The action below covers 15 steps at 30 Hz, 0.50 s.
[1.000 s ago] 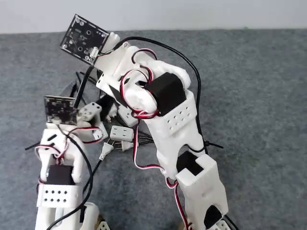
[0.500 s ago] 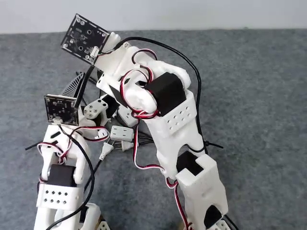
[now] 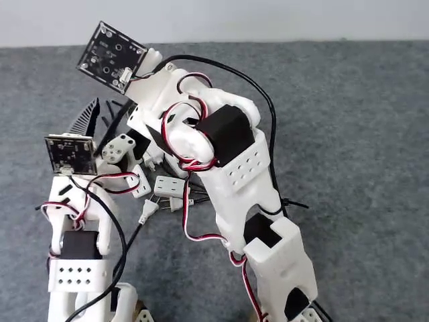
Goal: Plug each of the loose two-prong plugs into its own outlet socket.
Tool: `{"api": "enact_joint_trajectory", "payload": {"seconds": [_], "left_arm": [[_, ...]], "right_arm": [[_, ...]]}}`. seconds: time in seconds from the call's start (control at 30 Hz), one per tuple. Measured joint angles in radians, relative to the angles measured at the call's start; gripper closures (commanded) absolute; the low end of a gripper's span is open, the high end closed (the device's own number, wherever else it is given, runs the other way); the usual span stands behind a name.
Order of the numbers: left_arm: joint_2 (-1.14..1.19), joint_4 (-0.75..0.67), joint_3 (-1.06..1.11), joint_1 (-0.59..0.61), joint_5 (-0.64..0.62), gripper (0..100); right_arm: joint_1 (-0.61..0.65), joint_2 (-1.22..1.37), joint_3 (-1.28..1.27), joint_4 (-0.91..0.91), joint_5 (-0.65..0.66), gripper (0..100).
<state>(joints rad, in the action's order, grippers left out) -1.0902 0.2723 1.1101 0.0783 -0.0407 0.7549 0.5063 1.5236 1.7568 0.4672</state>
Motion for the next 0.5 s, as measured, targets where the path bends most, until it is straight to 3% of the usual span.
{"api": "enact_joint_trajectory", "payload": {"seconds": [0.5], "left_arm": [[0.0,0.0,0.0,0.051,0.0,64]], "right_arm": [[0.006,0.0,-0.002,0.0,-0.003,99.1]]}}
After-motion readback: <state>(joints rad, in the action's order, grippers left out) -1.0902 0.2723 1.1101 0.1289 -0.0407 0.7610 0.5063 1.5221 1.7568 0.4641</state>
